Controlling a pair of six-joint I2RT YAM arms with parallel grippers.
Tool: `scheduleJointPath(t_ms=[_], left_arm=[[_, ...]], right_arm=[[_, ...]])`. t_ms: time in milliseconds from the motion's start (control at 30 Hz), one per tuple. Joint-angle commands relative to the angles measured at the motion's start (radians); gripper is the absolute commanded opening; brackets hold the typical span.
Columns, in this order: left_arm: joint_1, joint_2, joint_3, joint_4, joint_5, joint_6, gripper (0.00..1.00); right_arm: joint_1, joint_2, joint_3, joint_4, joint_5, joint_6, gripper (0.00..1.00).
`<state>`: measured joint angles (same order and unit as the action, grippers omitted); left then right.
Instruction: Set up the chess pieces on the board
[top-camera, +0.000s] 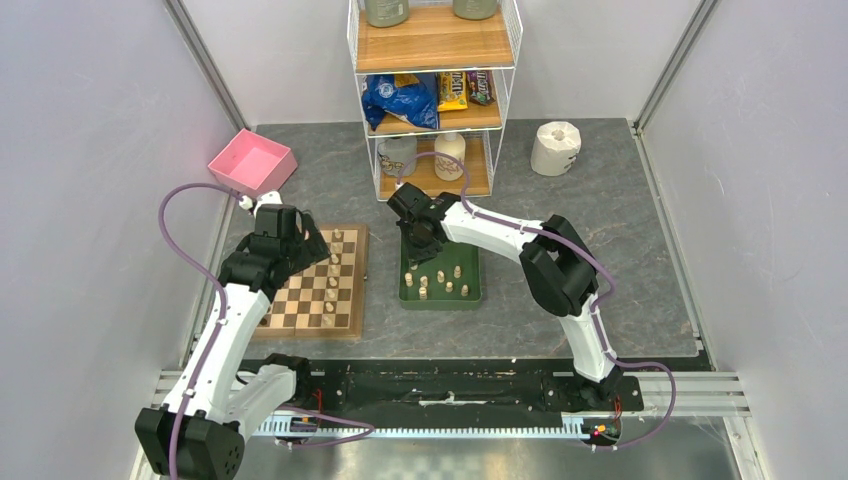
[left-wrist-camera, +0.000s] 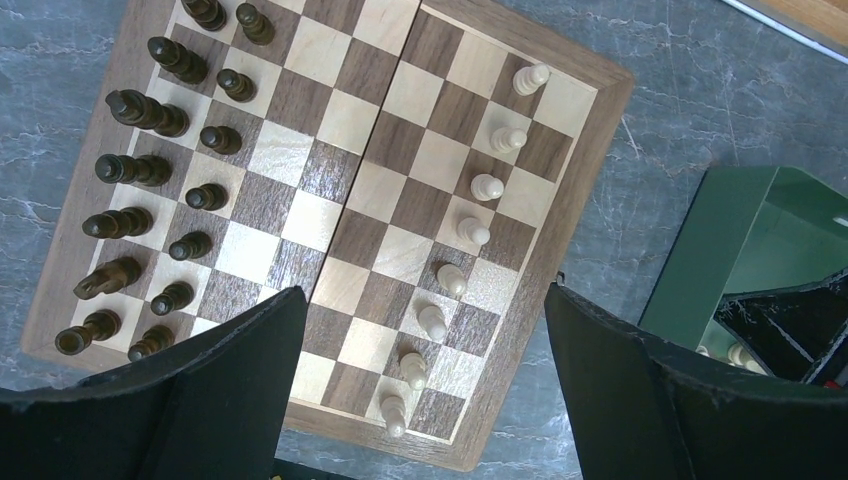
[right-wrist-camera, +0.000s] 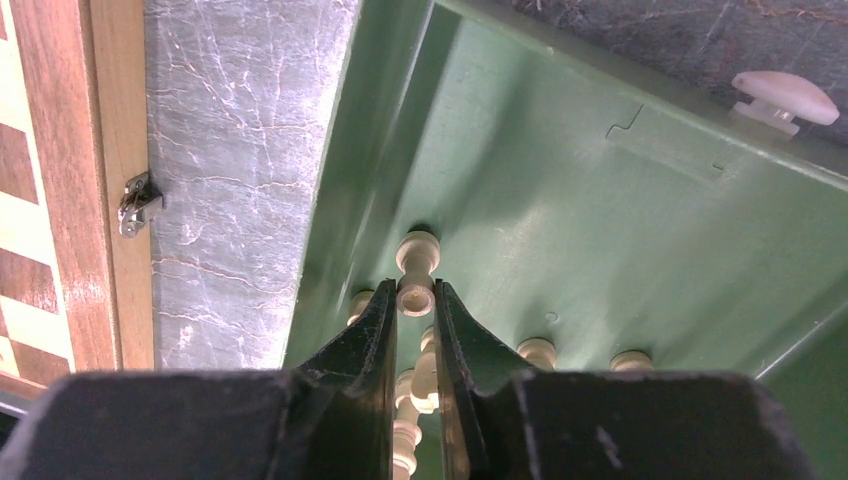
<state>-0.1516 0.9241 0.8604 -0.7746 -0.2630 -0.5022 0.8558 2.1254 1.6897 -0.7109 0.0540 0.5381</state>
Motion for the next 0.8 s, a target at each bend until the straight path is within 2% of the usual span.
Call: scheduleJointPath(t_ms=[0,333,767], left_arm=[[0.006,0.005,0.002,0.037,0.011,0.039,0.95],[0.006,-0.033,0.006,0.012,-0.07,0.019,0.95],[0.012,-0.159,-0.004,0.003,-0.165,-0.017,0.96]], right_arm=[[0.015,-0.042,0.044,0.015,0.044,-0.019,0.17],[0.056,-0.062,0.213,-0.075,0.162,-0.107,0.17],[0.072,0.231,0.644,-0.191,0.078,-0.197,0.18]])
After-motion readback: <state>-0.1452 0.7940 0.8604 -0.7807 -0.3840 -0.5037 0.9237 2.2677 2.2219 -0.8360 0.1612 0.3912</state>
